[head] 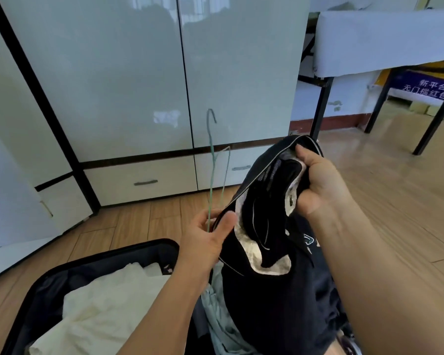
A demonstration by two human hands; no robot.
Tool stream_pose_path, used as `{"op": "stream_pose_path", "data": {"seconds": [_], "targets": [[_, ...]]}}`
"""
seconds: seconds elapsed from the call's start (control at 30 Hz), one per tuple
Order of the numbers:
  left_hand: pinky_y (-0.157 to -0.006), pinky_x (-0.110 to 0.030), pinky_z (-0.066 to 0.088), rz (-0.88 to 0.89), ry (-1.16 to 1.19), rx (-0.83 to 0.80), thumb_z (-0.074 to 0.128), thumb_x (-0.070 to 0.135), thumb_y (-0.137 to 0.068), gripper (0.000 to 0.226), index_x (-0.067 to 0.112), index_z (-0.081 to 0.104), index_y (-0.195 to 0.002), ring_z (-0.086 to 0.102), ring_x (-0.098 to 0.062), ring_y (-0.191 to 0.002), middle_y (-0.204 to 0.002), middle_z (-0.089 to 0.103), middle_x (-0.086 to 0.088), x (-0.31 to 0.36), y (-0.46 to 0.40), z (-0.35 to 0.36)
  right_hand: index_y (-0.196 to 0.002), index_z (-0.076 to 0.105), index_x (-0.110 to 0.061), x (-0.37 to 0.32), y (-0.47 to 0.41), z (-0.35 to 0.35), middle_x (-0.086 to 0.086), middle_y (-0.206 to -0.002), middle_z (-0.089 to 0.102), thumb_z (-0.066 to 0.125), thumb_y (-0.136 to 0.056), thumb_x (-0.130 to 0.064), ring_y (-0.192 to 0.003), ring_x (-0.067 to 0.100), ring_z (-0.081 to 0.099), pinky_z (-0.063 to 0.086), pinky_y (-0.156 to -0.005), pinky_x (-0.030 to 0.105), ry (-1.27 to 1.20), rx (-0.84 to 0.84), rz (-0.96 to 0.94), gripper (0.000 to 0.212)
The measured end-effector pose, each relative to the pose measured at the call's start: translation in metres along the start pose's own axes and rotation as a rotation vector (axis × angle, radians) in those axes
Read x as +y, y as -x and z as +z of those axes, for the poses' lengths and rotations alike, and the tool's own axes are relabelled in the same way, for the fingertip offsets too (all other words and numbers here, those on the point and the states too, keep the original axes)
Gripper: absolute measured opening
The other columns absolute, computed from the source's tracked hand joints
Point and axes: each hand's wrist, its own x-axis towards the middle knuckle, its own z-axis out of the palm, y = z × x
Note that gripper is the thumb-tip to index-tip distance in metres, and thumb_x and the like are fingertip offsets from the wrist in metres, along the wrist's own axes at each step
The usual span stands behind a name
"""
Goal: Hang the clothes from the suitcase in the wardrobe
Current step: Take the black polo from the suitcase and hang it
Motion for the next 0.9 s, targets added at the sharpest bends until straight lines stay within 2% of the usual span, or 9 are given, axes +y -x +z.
{"op": "stream_pose_path", "data": {"seconds": [0.1,0.17,0.3,0.47,0.57,0.67,0.77,0.83,0.9], "targets": [[-0.065,-0.027,0.051,0.019,-0.238,0.006,0.081,0.023,-0.074,0.016,0.021,0.068,-0.082,0.067,-0.014,-0.071,-0.072,0.070,0.004,0.016,-0.008,0.001,-0.087,0.067,-0.005,-0.024,0.001,0.023,0.010,-0.074,0.068,0.060,-0.091,-0.021,-0.063,0.025,0.068,0.058,-0.068,0.047,0.024,0.023,-0.030,0.017],[-0.063,-0.032,0.043,0.012,-0.266,0.115,0.075,0.020,-0.081,0.013,0.015,0.066,-0.072,0.059,-0.019,-0.068,-0.065,0.063,-0.001,0.036,-0.023,-0.005,-0.093,0.068,-0.006,-0.045,0.001,0.039,0.009,-0.074,0.067,0.062,-0.090,-0.016,-0.056,0.023,0.067,0.060,-0.057,0.043,0.079,0.047,-0.098,0.012],[-0.056,-0.033,0.036,0.183,-0.456,0.329,0.063,0.028,-0.090,0.027,0.010,0.056,-0.072,0.051,-0.021,-0.064,-0.066,0.055,-0.003,0.111,-0.049,-0.024,-0.102,0.069,-0.003,-0.086,-0.006,0.067,0.008,-0.077,0.070,0.063,-0.088,-0.009,-0.062,0.021,0.069,0.061,-0.069,0.039,0.241,0.097,-0.268,0.016],[-0.052,-0.037,0.042,0.338,-0.435,0.361,0.059,0.024,-0.092,0.031,0.008,0.047,-0.069,0.048,-0.028,-0.063,-0.068,0.049,-0.011,0.257,-0.073,-0.023,-0.090,0.067,-0.001,-0.158,-0.006,0.125,0.012,-0.085,0.071,0.068,-0.087,-0.014,-0.075,0.024,0.069,0.057,-0.083,0.044,0.457,0.154,-0.257,0.014],[-0.052,-0.029,0.040,0.258,-0.246,0.275,0.057,0.016,-0.094,0.027,0.011,0.046,-0.070,0.045,-0.022,-0.062,-0.072,0.048,-0.008,0.352,-0.075,-0.011,-0.085,0.064,-0.004,-0.216,0.011,0.179,0.008,-0.073,0.070,0.064,-0.091,-0.013,-0.064,0.021,0.068,0.060,-0.072,0.038,0.493,0.184,-0.272,0.011],[-0.066,-0.039,0.049,0.317,-0.211,0.281,0.056,0.014,-0.093,0.025,0.013,0.047,-0.070,0.051,-0.024,-0.074,-0.076,0.052,-0.007,0.460,-0.067,-0.001,-0.075,0.060,-0.007,-0.287,0.040,0.248,0.007,-0.069,0.066,0.064,-0.090,-0.018,-0.061,0.020,0.064,0.056,-0.064,0.037,0.557,0.222,-0.458,0.018],[-0.072,-0.043,0.051,0.550,-0.256,0.409,0.054,0.019,-0.093,0.027,0.020,0.044,-0.069,0.051,-0.019,-0.073,-0.071,0.049,0.002,0.585,-0.048,0.006,-0.067,0.045,-0.015,-0.366,0.096,0.332,-0.001,-0.067,0.049,0.058,-0.092,-0.027,-0.061,0.013,0.045,0.035,-0.059,0.028,0.701,0.305,-0.865,0.030],[-0.071,-0.038,0.046,0.664,-0.280,0.451,0.054,0.022,-0.095,0.025,0.022,0.044,-0.071,0.051,-0.016,-0.072,-0.072,0.050,0.004,0.661,-0.032,0.011,-0.075,0.043,-0.015,-0.399,0.126,0.376,-0.006,-0.069,0.050,0.052,-0.096,-0.026,-0.060,0.010,0.043,0.029,-0.062,0.027,0.788,0.340,-1.123,0.026],[-0.070,-0.035,0.044,0.576,-0.467,0.341,0.054,0.020,-0.095,0.020,0.018,0.049,-0.075,0.058,-0.025,-0.081,-0.077,0.054,-0.001,0.701,-0.022,0.013,-0.097,0.054,-0.003,-0.395,0.132,0.393,0.011,-0.091,0.065,0.051,-0.097,-0.022,-0.081,0.023,0.057,0.036,-0.071,0.032,1.117,0.256,-0.904,0.019]]}}
